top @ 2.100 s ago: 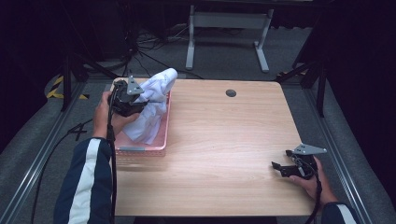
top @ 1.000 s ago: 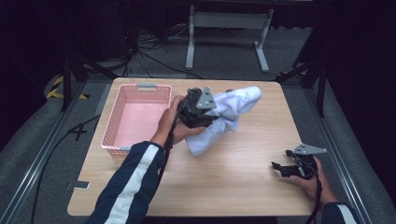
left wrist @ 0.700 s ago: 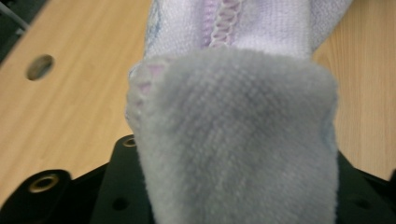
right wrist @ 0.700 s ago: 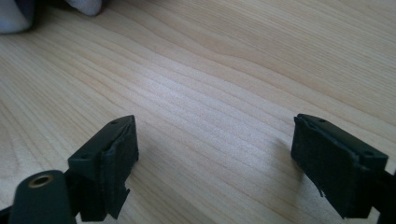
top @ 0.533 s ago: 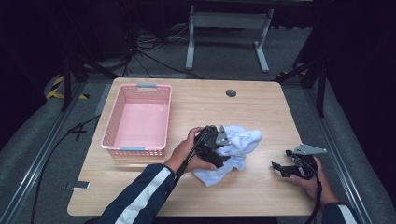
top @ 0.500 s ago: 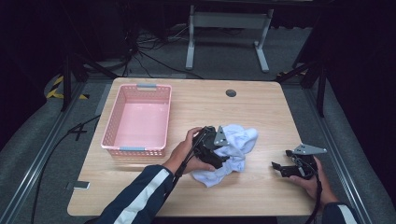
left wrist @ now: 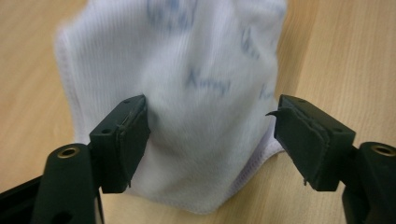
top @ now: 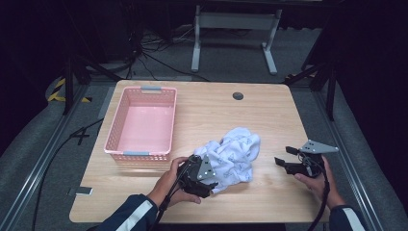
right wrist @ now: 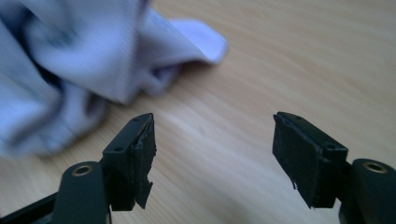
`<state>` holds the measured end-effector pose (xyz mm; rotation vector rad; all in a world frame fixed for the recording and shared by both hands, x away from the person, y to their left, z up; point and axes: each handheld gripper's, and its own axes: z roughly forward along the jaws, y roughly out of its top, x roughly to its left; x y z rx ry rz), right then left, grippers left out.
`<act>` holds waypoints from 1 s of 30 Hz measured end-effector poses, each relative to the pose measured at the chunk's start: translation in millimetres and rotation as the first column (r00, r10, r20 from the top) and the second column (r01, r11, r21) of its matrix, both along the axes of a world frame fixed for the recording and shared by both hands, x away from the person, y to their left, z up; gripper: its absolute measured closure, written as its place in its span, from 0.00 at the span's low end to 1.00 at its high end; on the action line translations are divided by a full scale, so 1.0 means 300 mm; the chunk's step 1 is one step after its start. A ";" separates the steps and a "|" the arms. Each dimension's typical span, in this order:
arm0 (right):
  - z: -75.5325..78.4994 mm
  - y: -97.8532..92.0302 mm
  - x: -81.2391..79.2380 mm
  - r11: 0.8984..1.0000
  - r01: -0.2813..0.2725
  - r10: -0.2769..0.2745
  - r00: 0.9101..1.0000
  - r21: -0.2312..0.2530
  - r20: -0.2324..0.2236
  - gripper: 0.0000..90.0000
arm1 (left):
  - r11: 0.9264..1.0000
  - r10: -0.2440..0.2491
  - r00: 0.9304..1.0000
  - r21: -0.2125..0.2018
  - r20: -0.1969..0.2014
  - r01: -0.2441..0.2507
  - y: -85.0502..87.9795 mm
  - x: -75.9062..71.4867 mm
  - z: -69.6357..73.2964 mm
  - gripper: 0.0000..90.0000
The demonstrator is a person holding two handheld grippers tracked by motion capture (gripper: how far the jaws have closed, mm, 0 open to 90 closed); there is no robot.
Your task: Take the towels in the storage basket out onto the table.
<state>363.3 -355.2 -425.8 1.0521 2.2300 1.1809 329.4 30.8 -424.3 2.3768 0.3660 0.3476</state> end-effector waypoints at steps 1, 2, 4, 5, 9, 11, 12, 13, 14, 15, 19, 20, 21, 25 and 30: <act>0.011 0.026 0.013 1.000 -0.025 0.025 1.000 0.011 -0.012 0.31 | 1.000 -0.011 1.000 0.014 -0.011 0.011 -0.001 0.004 -0.014 0.37; 0.016 0.052 0.029 0.999 -0.049 0.050 0.998 0.020 -0.023 0.30 | 0.999 -0.003 1.000 0.036 0.007 0.002 -0.005 0.008 -0.030 0.39; 0.012 0.100 0.060 0.992 -0.116 0.119 0.992 0.054 -0.052 0.28 | 1.000 -0.005 1.000 0.017 -0.026 0.006 -0.001 0.020 -0.042 0.45; 0.005 0.127 0.073 0.988 -0.146 0.149 0.987 0.044 -0.068 0.26 | 1.000 0.004 1.000 0.014 -0.020 -0.003 0.004 0.027 -0.048 0.49; -0.018 0.209 0.108 0.984 -0.179 0.177 0.982 -0.022 -0.073 0.35 | 0.999 0.026 0.998 0.030 -0.056 -0.024 0.024 0.048 -0.071 0.67; -0.025 0.230 0.121 0.981 -0.194 0.192 0.979 -0.020 -0.072 0.54 | 1.000 0.017 0.997 0.024 -0.070 -0.015 0.032 0.053 -0.079 0.75; -0.027 0.239 0.124 0.978 -0.206 0.204 0.976 -0.021 -0.069 0.59 | 1.000 0.028 0.997 0.015 -0.071 -0.027 0.040 0.053 -0.077 0.78; -0.028 0.250 0.125 0.974 -0.225 0.223 0.973 -0.029 -0.062 0.75 | 0.999 0.039 0.997 0.017 -0.068 -0.038 0.048 0.048 -0.073 0.81; -0.028 0.250 0.125 0.974 -0.225 0.223 0.973 -0.029 -0.062 0.75 | 0.999 0.039 0.997 0.017 -0.068 -0.038 0.048 0.048 -0.073 0.82; -0.026 0.259 0.124 0.971 -0.230 0.228 0.973 -0.059 -0.041 0.83 | 0.999 0.038 0.997 0.016 -0.064 -0.037 0.058 0.044 -0.068 0.82; 0.009 0.244 0.134 0.984 -0.155 0.159 0.987 -0.084 0.035 0.95 | 0.998 0.063 0.997 -0.017 -0.048 -0.064 0.116 0.024 -0.039 0.87; 0.027 0.222 0.144 0.990 -0.120 0.124 0.991 -0.073 0.054 0.96 | 0.998 0.067 0.997 -0.009 -0.040 -0.067 0.129 0.019 -0.035 0.90; 0.027 0.222 0.144 0.990 -0.120 0.124 0.991 -0.073 0.054 0.96 | 0.997 0.078 0.996 0.002 -0.036 -0.078 0.141 0.014 -0.034 0.90; 0.045 0.183 0.181 0.995 -0.035 0.043 0.996 -0.096 0.082 0.96 | 0.994 0.110 0.993 -0.011 -0.050 -0.111 0.207 -0.005 -0.026 0.91; 0.048 0.186 0.233 0.995 -0.008 0.015 0.998 -0.103 0.062 0.96 | 0.982 0.167 0.984 -0.075 -0.070 -0.172 0.286 -0.020 -0.015 0.92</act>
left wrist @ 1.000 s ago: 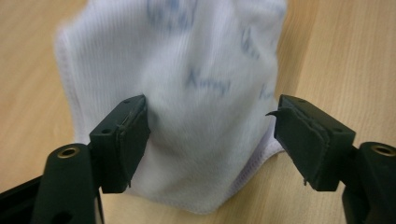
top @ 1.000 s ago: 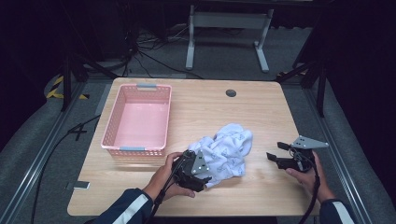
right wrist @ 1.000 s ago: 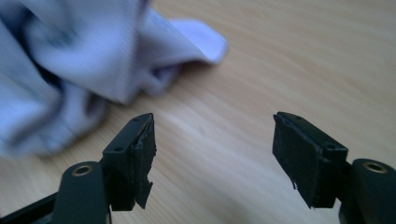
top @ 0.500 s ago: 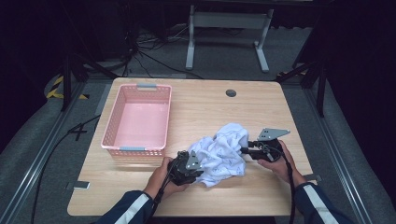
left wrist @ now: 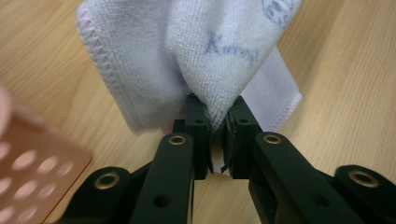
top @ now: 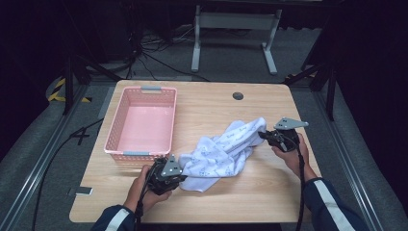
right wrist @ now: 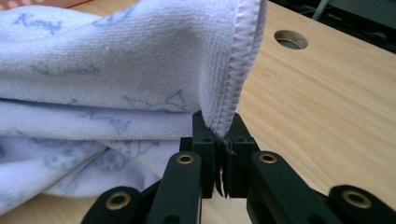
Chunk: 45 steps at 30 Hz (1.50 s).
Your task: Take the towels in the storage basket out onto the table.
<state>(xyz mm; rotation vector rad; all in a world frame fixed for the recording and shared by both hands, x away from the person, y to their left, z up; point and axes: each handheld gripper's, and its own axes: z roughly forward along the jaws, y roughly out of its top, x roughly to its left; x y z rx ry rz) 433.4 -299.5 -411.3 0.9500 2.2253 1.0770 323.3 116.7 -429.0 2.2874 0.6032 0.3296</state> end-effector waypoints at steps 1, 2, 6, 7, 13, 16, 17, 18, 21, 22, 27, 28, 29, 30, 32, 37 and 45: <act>0.004 0.006 0.003 1.000 0.007 -0.007 1.000 -0.009 0.005 0.96 | 1.000 0.004 1.000 0.019 -0.002 -0.004 0.011 -0.004 0.001 0.93; 0.010 0.012 0.006 1.000 0.019 -0.019 1.000 -0.016 0.012 0.96 | 1.000 0.002 1.000 0.024 -0.004 -0.002 0.020 -0.007 -0.001 0.95; 0.038 0.014 0.032 0.994 0.104 -0.102 0.993 -0.033 0.055 0.96 | 0.998 0.025 1.000 0.064 -0.006 -0.025 0.059 -0.025 -0.012 0.96; 0.043 0.008 0.045 0.992 0.121 -0.119 0.992 -0.041 0.052 0.96 | 0.998 0.027 1.000 0.062 -0.010 -0.026 0.067 -0.027 -0.013 0.96; 0.042 -0.054 0.114 0.958 0.272 -0.266 0.961 -0.094 0.071 0.96 | 0.995 0.088 0.996 0.043 -0.028 -0.086 0.149 -0.040 -0.019 0.96; 0.031 -0.100 0.140 0.941 0.323 -0.321 0.946 -0.099 0.034 0.96 | 0.994 0.105 0.994 0.029 -0.037 -0.104 0.181 -0.045 -0.023 0.96; 0.026 -0.119 0.147 0.937 0.334 -0.334 0.942 -0.105 0.023 0.96 | 0.994 0.104 0.993 0.019 -0.050 -0.103 0.186 -0.048 -0.023 0.96; 0.023 -0.128 0.149 0.934 0.342 -0.343 0.939 -0.106 0.009 0.96 | 0.996 0.093 0.995 0.017 -0.044 -0.093 0.187 -0.049 -0.023 0.96; 0.009 -0.151 0.153 0.928 0.355 -0.360 0.932 -0.118 -0.032 0.92 | 0.996 0.087 0.995 0.003 -0.053 -0.087 0.171 -0.058 -0.022 0.96; 0.005 -0.150 0.155 0.924 0.362 -0.370 0.928 -0.126 -0.046 0.82 | 0.997 0.078 0.996 -0.002 -0.053 -0.078 0.164 -0.059 -0.020 0.96; -0.006 -0.136 0.124 0.914 0.351 -0.365 0.930 -0.202 -0.034 0.54 | 0.996 0.091 0.996 -0.008 -0.016 -0.092 0.127 -0.062 -0.011 0.81; 0.007 -0.137 0.111 0.927 0.325 -0.334 0.942 -0.188 -0.021 0.53 | 0.994 0.103 0.995 -0.023 -0.002 -0.103 0.119 -0.066 -0.003 0.74; 0.023 -0.137 0.098 0.932 0.319 -0.325 0.946 -0.174 -0.007 0.53 | 0.994 0.092 0.996 -0.054 0.000 -0.092 0.114 -0.070 0.008 0.68; 0.038 -0.137 0.085 0.930 0.332 -0.334 0.943 -0.158 0.013 0.54 | 0.996 0.060 0.998 -0.074 0.014 -0.059 0.100 -0.078 0.022 0.67; 0.069 -0.130 0.050 0.961 0.258 -0.258 0.966 -0.098 0.012 0.58 | 0.994 -0.024 1.000 -0.105 0.016 0.025 0.069 -0.095 0.036 0.55; 0.074 -0.054 -0.048 0.991 -0.073 0.068 0.997 -0.116 -0.044 0.64 | 0.993 -0.097 0.995 -0.075 -0.004 0.096 0.000 -0.100 0.021 0.52; -0.036 0.052 -0.139 0.931 -0.345 0.327 0.934 -0.122 -0.147 0.69 | 0.989 -0.133 0.990 0.065 -0.048 0.136 -0.114 -0.027 -0.067 0.50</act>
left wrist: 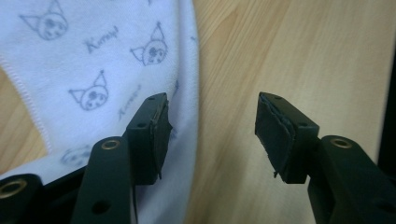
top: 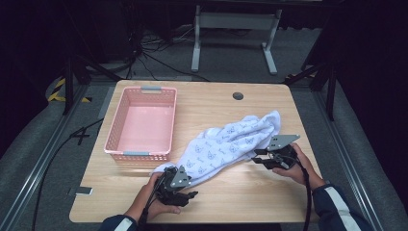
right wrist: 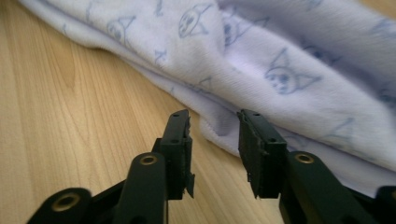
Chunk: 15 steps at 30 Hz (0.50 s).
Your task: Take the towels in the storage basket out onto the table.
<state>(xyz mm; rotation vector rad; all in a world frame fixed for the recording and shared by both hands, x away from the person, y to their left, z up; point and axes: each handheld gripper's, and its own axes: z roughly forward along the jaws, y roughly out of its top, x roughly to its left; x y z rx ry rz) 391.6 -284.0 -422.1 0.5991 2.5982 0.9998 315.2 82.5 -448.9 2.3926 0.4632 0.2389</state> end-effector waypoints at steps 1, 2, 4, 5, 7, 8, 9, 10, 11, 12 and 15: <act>-0.017 0.011 0.004 1.000 -0.009 0.009 1.000 -0.019 -0.005 0.68 | 1.000 0.000 1.000 -0.003 -0.005 0.000 -0.007 0.011 -0.008 0.48; -0.030 0.017 0.009 1.000 -0.017 0.016 1.000 -0.022 -0.015 0.63 | 1.000 0.006 1.000 -0.010 -0.010 -0.006 -0.013 0.022 -0.016 0.49; -0.055 0.031 0.024 0.999 0.001 -0.002 1.000 -0.034 -0.018 0.58 | 0.999 0.043 0.999 0.014 -0.015 -0.042 -0.023 0.047 -0.026 0.51; -0.062 0.035 0.033 0.999 0.009 -0.009 1.000 -0.043 -0.006 0.54 | 0.998 0.053 0.998 0.026 -0.016 -0.052 -0.025 0.056 -0.026 0.55; -0.070 0.039 0.048 0.999 0.029 -0.029 1.000 -0.029 0.007 0.56 | 0.997 0.075 0.997 0.027 -0.006 -0.075 -0.028 0.071 -0.031 0.60; -0.076 0.041 0.056 0.999 0.034 -0.034 0.999 -0.028 0.004 0.56 | 0.996 0.087 0.996 0.018 -0.017 -0.087 -0.028 0.080 -0.031 0.64; -0.085 0.045 0.065 0.999 0.040 -0.040 0.999 -0.037 0.005 0.58 | 0.995 0.095 0.995 0.016 -0.029 -0.095 -0.030 0.082 -0.033 0.70; -0.090 0.047 0.069 0.998 0.043 -0.043 0.999 -0.039 0.004 0.61 | 0.996 0.088 0.996 0.035 -0.024 -0.087 -0.033 0.084 -0.032 0.75; -0.096 0.047 0.075 0.998 0.039 -0.040 0.999 -0.040 -0.005 0.63 | 0.995 0.085 0.996 0.046 0.000 -0.085 -0.036 0.087 -0.032 0.79; -0.102 0.048 0.080 0.998 0.037 -0.038 0.999 -0.046 -0.014 0.65 | 0.994 0.098 0.995 0.045 0.012 -0.098 -0.038 0.088 -0.033 0.85; -0.103 0.050 0.081 0.999 0.027 -0.028 1.000 -0.044 -0.013 0.79 | 0.994 0.091 0.996 0.057 0.014 -0.092 -0.035 0.090 -0.026 0.92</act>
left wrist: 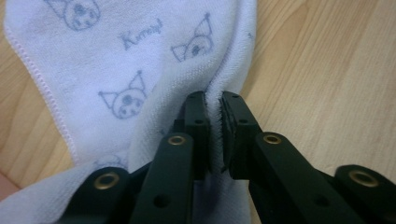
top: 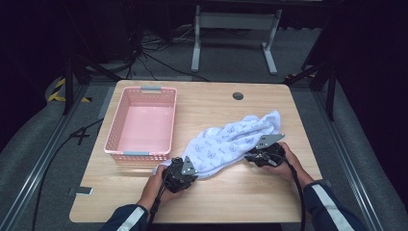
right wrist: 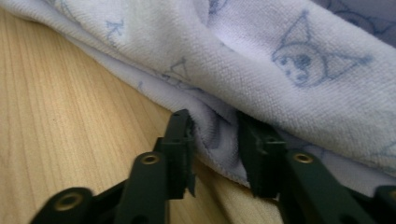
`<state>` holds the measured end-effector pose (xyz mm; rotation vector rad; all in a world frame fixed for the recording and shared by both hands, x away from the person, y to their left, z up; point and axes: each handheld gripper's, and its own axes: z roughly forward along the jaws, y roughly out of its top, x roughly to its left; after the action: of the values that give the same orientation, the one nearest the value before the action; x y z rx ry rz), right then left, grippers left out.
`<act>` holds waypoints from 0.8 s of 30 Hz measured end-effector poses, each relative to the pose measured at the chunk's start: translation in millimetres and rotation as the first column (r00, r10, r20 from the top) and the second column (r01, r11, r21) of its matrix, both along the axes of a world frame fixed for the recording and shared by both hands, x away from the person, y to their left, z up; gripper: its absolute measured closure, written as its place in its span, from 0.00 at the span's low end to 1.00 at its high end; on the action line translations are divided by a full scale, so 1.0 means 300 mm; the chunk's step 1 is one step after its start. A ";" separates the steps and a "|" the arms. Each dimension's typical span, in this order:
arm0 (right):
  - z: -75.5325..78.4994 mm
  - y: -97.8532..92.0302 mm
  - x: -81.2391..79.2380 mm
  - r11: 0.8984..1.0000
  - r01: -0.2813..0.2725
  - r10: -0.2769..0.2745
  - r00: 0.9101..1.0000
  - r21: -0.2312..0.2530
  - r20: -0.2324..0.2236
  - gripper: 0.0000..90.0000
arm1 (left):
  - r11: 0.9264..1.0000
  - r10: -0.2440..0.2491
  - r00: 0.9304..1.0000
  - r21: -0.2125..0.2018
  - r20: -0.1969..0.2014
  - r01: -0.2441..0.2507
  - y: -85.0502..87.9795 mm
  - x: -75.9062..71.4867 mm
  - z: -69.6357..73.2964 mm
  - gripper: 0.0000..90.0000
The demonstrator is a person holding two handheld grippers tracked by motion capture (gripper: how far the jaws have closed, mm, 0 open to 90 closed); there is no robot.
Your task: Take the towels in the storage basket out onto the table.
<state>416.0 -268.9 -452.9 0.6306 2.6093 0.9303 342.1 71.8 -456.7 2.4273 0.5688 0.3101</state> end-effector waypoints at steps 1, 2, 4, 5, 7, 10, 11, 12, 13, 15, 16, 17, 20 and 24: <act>0.002 0.000 -0.002 1.000 -0.012 0.012 1.000 0.000 -0.009 0.86 | 1.000 -0.002 1.000 -0.002 0.008 0.002 0.001 -0.004 0.005 0.93; 0.003 0.002 -0.007 1.000 -0.009 0.009 1.000 -0.008 -0.004 0.90 | 1.000 -0.003 1.000 -0.017 0.030 0.003 0.005 -0.011 0.017 0.93; 0.020 0.001 -0.018 0.999 -0.027 0.027 0.999 -0.023 0.020 0.92 | 0.998 0.001 0.999 -0.057 0.045 0.002 0.016 -0.018 0.046 0.94; 0.040 -0.003 -0.026 0.999 -0.035 0.035 0.999 -0.003 0.026 0.93 | 0.996 0.012 0.999 -0.090 0.046 -0.008 0.027 -0.018 0.071 0.94; 0.097 -0.025 -0.045 0.997 -0.044 0.040 0.998 0.070 0.050 0.93 | 0.991 0.031 0.998 -0.132 0.062 -0.023 0.054 -0.018 0.112 0.94; 0.173 -0.060 -0.075 0.985 -0.053 0.037 0.995 0.165 0.093 0.93 | 0.980 0.055 0.996 -0.194 0.074 -0.039 0.100 -0.014 0.170 0.93; 0.191 -0.068 -0.083 0.979 -0.054 0.035 0.994 0.195 0.103 0.93 | 0.975 0.067 0.995 -0.217 0.077 -0.049 0.115 -0.014 0.188 0.93; 0.215 -0.080 -0.093 0.973 -0.058 0.033 0.993 0.223 0.114 0.93 | 0.971 0.073 0.994 -0.232 0.081 -0.052 0.130 -0.012 0.205 0.93; 0.236 -0.090 -0.101 0.965 -0.064 0.031 0.991 0.255 0.130 0.93 | 0.969 0.075 0.994 -0.241 0.082 -0.053 0.146 -0.009 0.221 0.93; 0.277 -0.110 -0.116 0.944 -0.064 0.015 0.988 0.323 0.152 0.93 | 0.964 0.100 0.990 -0.256 0.094 -0.073 0.174 0.000 0.244 0.92; 0.291 -0.116 -0.118 0.935 -0.068 0.013 0.987 0.347 0.157 0.94 | 0.965 0.103 0.990 -0.252 0.099 -0.075 0.183 0.006 0.250 0.92; 0.302 -0.121 -0.120 0.931 -0.060 -0.001 0.986 0.361 0.166 0.94 | 0.964 0.119 0.987 -0.252 0.108 -0.089 0.190 0.012 0.252 0.92; 0.315 -0.130 -0.115 0.924 -0.042 -0.030 0.983 0.380 0.181 0.94 | 0.961 0.138 0.985 -0.254 0.100 -0.108 0.204 0.037 0.251 0.92; 0.294 -0.148 -0.070 0.924 0.077 -0.148 0.975 0.374 0.164 0.94 | 0.937 0.257 0.961 -0.271 0.103 -0.221 0.236 0.077 0.248 0.79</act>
<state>394.9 -313.3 -364.8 0.7328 2.2223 1.3817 365.3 142.7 -382.3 2.0717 0.7942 0.4700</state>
